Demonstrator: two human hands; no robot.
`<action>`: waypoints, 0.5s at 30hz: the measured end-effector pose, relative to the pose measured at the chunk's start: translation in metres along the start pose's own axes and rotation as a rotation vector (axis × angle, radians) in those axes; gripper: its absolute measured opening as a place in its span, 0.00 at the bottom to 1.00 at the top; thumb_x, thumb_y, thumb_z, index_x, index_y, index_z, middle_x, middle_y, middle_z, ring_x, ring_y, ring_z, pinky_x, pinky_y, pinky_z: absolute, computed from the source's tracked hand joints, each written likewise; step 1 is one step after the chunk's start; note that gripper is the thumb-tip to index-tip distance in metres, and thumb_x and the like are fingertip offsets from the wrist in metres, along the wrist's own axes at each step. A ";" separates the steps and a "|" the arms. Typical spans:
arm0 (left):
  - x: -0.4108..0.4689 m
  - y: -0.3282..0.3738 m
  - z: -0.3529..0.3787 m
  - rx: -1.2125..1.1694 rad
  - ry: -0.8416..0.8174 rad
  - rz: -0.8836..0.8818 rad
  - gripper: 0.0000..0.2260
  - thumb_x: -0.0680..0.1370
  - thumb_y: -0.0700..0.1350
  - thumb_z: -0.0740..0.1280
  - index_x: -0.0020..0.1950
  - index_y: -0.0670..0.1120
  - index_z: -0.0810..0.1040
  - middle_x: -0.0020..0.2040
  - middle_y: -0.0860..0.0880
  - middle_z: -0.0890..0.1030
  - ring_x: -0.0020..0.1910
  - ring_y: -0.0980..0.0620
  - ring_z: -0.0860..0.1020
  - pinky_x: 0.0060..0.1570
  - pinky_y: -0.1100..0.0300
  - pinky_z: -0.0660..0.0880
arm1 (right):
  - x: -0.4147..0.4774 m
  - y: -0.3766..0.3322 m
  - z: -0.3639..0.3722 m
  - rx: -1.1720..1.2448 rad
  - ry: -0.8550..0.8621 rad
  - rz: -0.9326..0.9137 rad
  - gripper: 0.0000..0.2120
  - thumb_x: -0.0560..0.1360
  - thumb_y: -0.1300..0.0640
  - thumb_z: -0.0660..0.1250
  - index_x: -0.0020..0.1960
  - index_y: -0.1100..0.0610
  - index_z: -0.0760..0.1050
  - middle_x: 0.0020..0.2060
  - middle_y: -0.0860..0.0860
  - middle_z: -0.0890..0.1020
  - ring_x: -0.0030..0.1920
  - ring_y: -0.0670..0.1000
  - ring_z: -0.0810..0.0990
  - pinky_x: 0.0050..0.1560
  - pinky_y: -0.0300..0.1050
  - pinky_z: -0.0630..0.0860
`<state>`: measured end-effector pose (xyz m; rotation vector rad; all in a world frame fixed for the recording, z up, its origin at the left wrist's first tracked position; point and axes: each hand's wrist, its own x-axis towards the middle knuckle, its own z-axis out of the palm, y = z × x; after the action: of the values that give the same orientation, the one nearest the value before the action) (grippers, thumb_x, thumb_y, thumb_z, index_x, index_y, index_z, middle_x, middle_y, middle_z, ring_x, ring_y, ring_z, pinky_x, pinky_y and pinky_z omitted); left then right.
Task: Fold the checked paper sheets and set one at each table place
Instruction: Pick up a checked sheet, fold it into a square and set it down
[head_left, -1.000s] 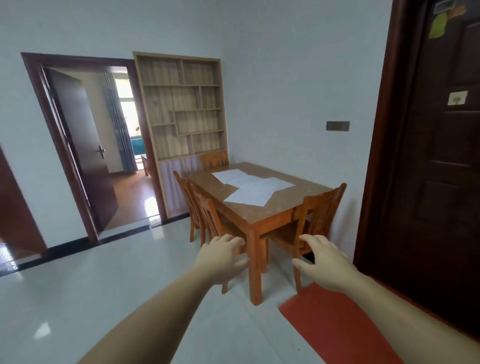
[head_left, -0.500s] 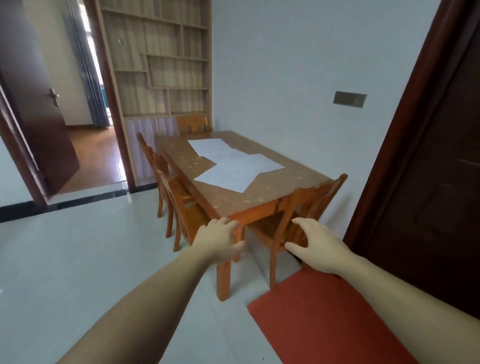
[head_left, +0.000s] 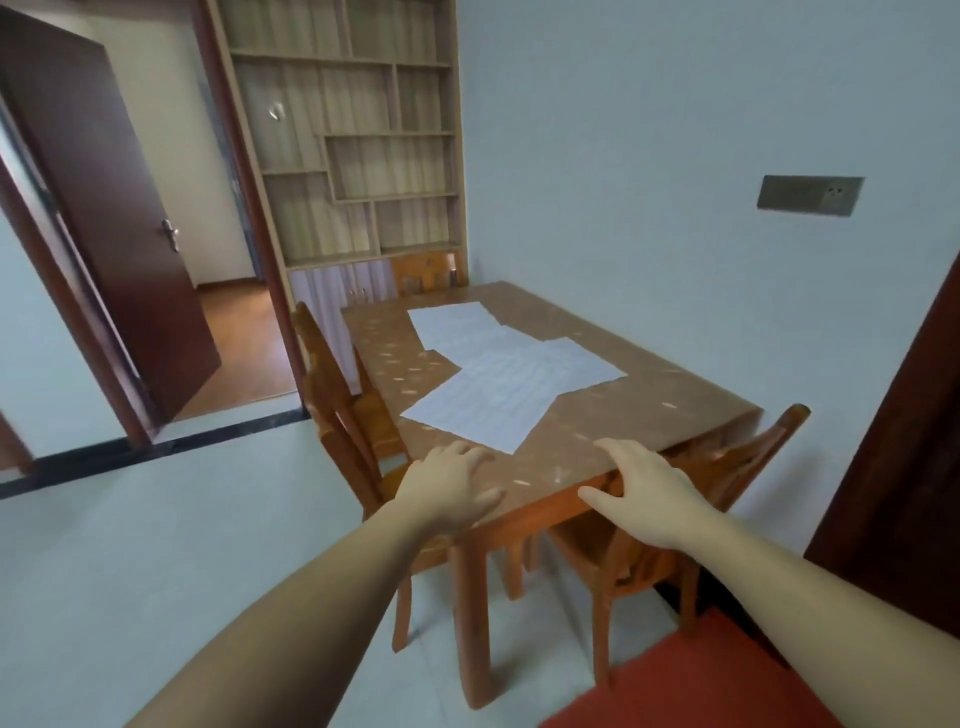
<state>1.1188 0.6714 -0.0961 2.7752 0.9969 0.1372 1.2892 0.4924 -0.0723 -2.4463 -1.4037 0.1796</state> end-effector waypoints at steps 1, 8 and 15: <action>0.020 0.001 0.002 0.019 -0.002 -0.007 0.25 0.76 0.66 0.60 0.71 0.58 0.68 0.73 0.52 0.70 0.70 0.49 0.69 0.65 0.45 0.72 | 0.023 0.011 0.002 -0.001 -0.007 -0.022 0.34 0.76 0.36 0.60 0.77 0.47 0.57 0.75 0.47 0.63 0.74 0.52 0.64 0.71 0.58 0.64; 0.138 -0.001 0.004 0.092 -0.044 -0.116 0.25 0.77 0.65 0.59 0.72 0.57 0.66 0.72 0.51 0.69 0.70 0.47 0.68 0.66 0.46 0.70 | 0.173 0.067 0.005 0.008 -0.097 -0.103 0.35 0.75 0.37 0.62 0.77 0.49 0.58 0.75 0.48 0.65 0.73 0.52 0.65 0.70 0.58 0.65; 0.230 -0.021 0.005 0.033 -0.016 -0.212 0.25 0.77 0.63 0.60 0.72 0.56 0.68 0.72 0.51 0.70 0.69 0.48 0.69 0.65 0.47 0.71 | 0.286 0.082 0.007 0.012 -0.112 -0.149 0.35 0.75 0.36 0.61 0.77 0.49 0.58 0.76 0.47 0.64 0.75 0.52 0.63 0.70 0.56 0.64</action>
<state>1.2840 0.8333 -0.1002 2.6725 1.2905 0.0682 1.5003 0.7010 -0.0923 -2.3418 -1.6204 0.2939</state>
